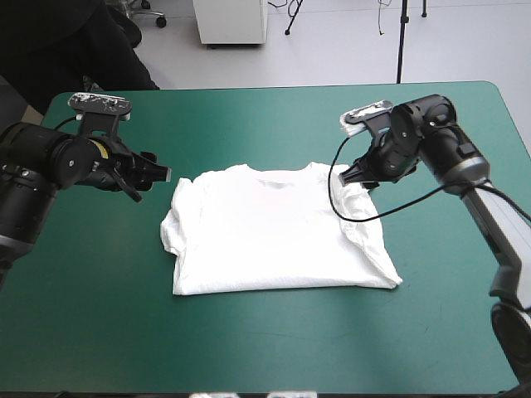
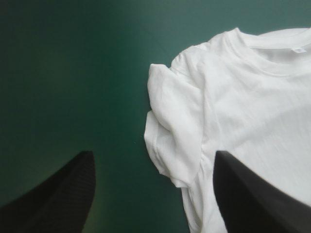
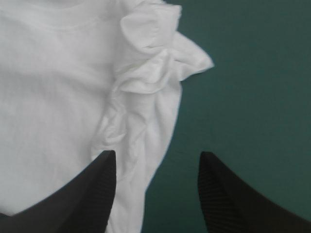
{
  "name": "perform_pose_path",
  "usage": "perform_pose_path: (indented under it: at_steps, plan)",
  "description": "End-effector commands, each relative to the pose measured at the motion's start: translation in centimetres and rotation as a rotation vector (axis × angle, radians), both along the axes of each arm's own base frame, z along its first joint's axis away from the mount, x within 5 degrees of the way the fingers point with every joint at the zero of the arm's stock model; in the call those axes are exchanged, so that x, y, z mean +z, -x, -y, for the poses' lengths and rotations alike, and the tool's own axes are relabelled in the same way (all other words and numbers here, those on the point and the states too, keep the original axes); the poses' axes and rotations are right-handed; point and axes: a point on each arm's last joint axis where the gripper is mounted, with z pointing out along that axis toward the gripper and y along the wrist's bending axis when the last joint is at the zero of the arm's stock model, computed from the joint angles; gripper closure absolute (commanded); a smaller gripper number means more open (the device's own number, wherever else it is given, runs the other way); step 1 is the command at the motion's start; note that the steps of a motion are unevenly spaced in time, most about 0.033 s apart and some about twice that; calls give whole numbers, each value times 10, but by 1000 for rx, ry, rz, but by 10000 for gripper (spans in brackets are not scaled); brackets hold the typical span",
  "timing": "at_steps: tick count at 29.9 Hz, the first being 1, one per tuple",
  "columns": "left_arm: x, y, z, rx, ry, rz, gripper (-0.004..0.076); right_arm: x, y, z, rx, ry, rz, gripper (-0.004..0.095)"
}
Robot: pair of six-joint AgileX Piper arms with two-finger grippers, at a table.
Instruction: Fold the cloth
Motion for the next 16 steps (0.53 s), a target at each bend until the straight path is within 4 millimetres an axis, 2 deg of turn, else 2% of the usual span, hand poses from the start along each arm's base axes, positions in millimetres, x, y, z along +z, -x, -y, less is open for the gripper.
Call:
perform_pose_path:
  at_steps: [1, 5, 8, 11, 16]
  plan:
    - [-10, -9, 1, 41, -29, -55, 223, 52, 30, 21, -44, 33, 172, 412]
    - [-58, -33, -2, 88, -123, -204, 223, 72, 49, 31, -54, 40, 246, 412]
    - [-89, -44, -6, 108, -82, -282, 223, 82, 60, 36, -60, 40, 283, 412]
    - [-110, -52, -6, 116, -20, -291, 223, 88, 67, 39, -62, 33, 306, 412]
    - [-136, -62, -4, 111, -20, -310, 223, 90, 69, 39, -60, 25, 309, 412]
